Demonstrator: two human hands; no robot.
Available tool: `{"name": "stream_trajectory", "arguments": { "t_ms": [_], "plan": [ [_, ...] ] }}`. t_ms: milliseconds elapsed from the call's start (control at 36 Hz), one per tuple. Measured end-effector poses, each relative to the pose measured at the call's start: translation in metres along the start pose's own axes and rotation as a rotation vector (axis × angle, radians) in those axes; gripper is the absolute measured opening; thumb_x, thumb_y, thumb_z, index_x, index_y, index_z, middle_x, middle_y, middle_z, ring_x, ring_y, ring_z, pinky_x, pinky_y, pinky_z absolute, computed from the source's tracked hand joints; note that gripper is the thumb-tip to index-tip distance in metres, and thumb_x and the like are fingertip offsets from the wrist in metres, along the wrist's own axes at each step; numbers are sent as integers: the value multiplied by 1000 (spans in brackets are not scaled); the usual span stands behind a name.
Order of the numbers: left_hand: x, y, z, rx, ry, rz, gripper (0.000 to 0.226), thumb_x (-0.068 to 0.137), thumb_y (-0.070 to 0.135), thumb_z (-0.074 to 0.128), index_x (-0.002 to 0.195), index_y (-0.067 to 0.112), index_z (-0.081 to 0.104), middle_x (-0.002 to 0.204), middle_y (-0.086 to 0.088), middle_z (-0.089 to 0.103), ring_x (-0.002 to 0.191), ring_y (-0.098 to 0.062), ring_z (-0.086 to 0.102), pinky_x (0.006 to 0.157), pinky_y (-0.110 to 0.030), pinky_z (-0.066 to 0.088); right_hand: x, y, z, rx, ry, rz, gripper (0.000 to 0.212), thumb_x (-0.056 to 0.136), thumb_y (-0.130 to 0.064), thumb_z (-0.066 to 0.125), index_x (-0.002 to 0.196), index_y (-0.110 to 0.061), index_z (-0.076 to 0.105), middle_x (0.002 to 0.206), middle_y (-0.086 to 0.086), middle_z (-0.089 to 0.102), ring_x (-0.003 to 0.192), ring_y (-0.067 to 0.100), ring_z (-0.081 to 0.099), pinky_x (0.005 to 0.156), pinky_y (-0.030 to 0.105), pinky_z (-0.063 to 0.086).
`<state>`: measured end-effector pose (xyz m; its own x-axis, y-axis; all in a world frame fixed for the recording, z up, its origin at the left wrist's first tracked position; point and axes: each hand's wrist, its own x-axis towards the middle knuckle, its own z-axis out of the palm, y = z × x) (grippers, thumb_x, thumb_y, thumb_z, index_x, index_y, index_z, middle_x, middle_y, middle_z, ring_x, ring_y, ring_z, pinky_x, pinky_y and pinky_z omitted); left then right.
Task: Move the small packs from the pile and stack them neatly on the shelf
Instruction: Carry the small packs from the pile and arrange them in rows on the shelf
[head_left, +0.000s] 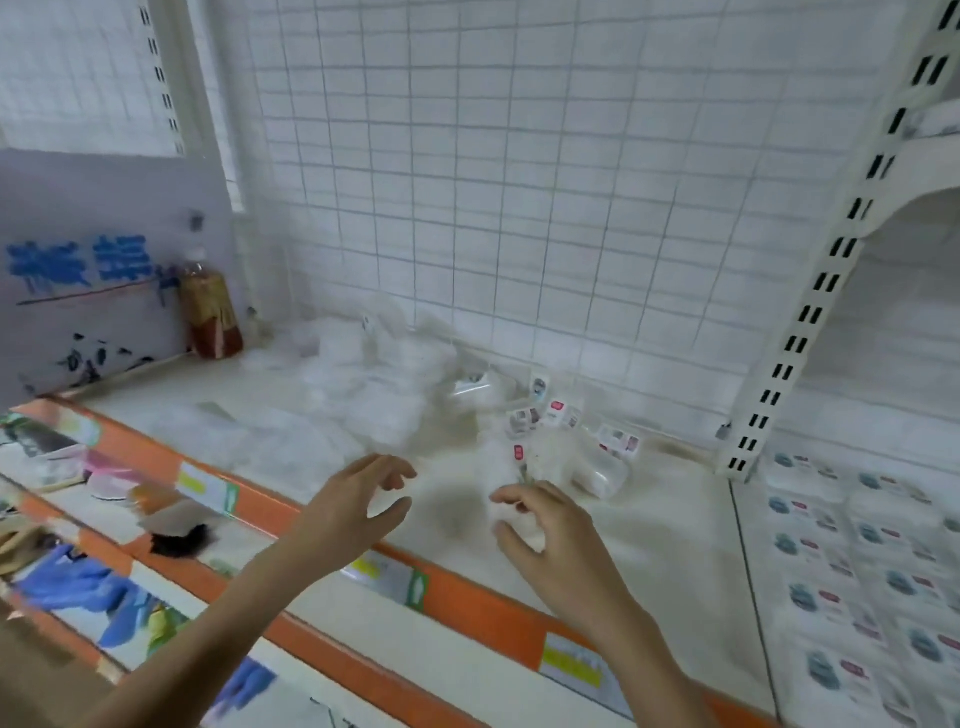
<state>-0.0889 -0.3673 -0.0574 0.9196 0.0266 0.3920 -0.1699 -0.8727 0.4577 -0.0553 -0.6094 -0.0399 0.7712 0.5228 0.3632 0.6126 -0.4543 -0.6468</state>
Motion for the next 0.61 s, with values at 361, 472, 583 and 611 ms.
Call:
{"name": "stream_trajectory", "arguments": {
  "t_ms": [361, 472, 583, 611],
  "plan": [
    [85, -11, 2, -305, -155, 244, 26, 82, 27, 60, 105, 14, 61, 92, 3, 56, 82, -5, 53, 70, -7, 40, 37, -9, 3, -132, 440, 281, 25, 84, -10, 62, 102, -27, 59, 103, -6, 55, 84, -3, 50, 68, 1, 36],
    [118, 13, 13, -333, -209, 290, 26, 85, 17, 63, 110, 10, 60, 97, -3, 55, 87, -14, 53, 77, -15, 42, 44, -5, -11, -230, 446, 391, 34, 83, -12, 62, 115, -20, 56, 113, 1, 50, 83, 3, 48, 69, 6, 37],
    [145, 44, 38, -150, -364, 278, 36, 84, 26, 63, 116, 10, 56, 112, -8, 55, 104, -23, 52, 82, -27, 40, 53, -1, -11, -158, 301, 523, 58, 83, -22, 67, 134, -23, 40, 131, 1, 39, 115, 15, 43, 96, 27, 38],
    [150, 50, 43, -59, -417, 283, 36, 83, 27, 63, 114, 9, 57, 114, -10, 55, 105, -25, 53, 79, -27, 38, 57, 1, -10, -145, 255, 552, 63, 82, -25, 67, 137, -24, 37, 135, 0, 39, 122, 17, 40, 100, 31, 36]
  ]
}}
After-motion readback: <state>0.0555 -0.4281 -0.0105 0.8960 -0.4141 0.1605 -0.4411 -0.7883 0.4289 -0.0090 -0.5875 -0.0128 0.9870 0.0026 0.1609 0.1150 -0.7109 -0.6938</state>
